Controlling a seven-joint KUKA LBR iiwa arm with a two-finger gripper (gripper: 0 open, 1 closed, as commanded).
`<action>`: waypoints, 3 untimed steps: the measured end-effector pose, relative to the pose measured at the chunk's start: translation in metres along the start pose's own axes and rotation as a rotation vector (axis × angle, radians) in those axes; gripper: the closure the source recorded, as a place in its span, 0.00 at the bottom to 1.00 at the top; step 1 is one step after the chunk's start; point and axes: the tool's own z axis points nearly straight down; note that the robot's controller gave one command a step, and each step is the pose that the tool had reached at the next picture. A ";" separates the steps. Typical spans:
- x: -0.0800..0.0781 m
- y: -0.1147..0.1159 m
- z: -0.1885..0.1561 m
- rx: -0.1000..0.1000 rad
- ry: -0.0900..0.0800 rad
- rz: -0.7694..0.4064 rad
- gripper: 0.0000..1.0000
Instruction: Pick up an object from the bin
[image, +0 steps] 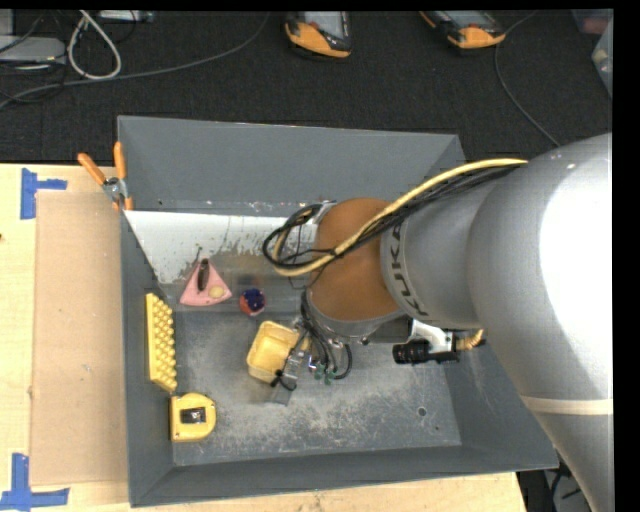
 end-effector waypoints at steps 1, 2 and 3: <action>-0.006 0.011 0.002 -0.001 -0.002 -0.039 1.00; -0.015 -0.004 0.009 -0.003 0.004 0.024 1.00; 0.000 -0.001 0.004 0.000 0.002 -0.016 1.00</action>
Offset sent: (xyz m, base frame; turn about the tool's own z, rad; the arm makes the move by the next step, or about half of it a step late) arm 0.0127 -0.0166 -0.0137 0.0382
